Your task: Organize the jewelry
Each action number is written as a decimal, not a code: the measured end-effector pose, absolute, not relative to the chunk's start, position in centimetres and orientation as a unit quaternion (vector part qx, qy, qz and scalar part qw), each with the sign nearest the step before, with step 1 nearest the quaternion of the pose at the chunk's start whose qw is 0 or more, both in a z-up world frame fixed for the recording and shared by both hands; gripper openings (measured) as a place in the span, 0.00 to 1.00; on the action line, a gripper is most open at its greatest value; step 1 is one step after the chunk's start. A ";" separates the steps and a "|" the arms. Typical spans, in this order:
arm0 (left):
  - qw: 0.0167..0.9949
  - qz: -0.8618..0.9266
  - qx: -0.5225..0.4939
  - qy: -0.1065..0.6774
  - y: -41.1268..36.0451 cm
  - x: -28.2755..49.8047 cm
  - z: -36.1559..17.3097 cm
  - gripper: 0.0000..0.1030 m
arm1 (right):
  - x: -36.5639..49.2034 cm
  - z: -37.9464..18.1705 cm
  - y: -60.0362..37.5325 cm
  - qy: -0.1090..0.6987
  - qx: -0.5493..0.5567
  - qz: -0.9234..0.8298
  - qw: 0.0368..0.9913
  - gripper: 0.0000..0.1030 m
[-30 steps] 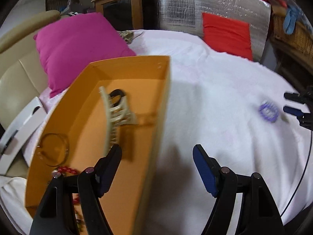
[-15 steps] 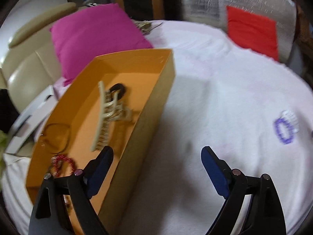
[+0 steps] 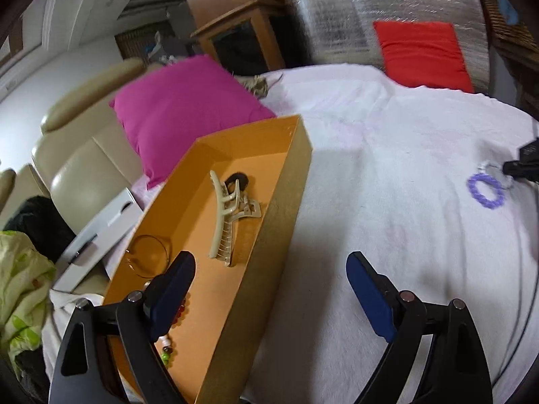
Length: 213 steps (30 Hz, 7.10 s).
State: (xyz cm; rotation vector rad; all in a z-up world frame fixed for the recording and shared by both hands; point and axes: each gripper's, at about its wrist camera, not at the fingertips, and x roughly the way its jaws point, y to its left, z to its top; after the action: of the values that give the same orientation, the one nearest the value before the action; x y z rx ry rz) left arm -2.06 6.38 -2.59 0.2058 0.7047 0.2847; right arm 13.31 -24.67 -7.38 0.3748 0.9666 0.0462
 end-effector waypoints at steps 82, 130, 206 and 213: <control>0.909 -0.148 0.069 0.383 -2.4 7.5 -3.9 0.18 | 5.9 -2.2 -25.8 0.415 0.179 0.032 0.892 0.10; 0.889 -0.095 0.116 0.433 -3.2 9.3 -7.3 0.36 | 7.2 -7.4 -27.6 0.500 0.187 0.031 0.845 0.15; 0.860 -0.155 0.045 0.484 0.8 10.6 -7.4 0.75 | 6.8 -7.0 -20.9 0.462 0.016 -0.002 0.887 0.31; 0.865 -0.149 0.048 0.477 0.2 11.0 -7.5 0.50 | 6.9 -6.8 -22.3 0.461 0.046 0.002 0.886 0.21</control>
State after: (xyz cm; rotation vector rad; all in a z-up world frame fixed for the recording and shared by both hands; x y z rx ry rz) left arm 11.00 0.16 -7.54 0.1011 0.9988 -0.3122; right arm 6.94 -22.35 -6.84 0.0967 0.9594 0.0045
